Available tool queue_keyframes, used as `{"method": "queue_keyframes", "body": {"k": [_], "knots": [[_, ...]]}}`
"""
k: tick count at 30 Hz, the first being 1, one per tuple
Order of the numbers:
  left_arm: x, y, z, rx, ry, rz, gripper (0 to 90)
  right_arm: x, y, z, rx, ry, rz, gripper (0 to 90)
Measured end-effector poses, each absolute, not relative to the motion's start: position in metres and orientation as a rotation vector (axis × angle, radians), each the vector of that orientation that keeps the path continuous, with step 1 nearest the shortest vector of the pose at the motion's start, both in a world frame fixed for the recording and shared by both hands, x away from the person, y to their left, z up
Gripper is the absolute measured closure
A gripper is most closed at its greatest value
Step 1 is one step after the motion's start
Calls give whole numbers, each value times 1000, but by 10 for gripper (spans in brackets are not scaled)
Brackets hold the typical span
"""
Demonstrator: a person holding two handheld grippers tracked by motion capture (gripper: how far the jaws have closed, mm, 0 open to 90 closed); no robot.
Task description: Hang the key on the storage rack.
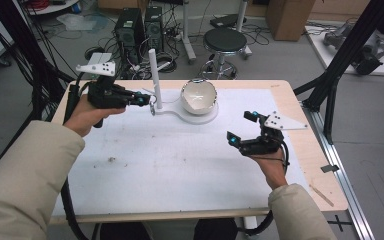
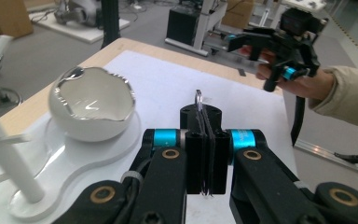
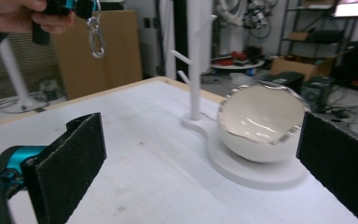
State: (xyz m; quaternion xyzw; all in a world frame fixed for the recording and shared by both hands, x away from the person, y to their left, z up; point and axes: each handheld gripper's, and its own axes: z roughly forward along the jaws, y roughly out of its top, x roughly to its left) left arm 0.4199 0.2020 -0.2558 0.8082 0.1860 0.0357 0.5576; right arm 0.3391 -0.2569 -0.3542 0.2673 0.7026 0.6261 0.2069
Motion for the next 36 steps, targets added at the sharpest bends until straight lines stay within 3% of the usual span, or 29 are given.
{"method": "queue_keyframes", "body": {"k": [13,36], "knots": [[469,203,-261,1943,489,51,883,316,-305,-400,867,1754,1668,4],[501,205,-292,1953,551,52,883,308,-321,-442,977,1595,1608,4]]}}
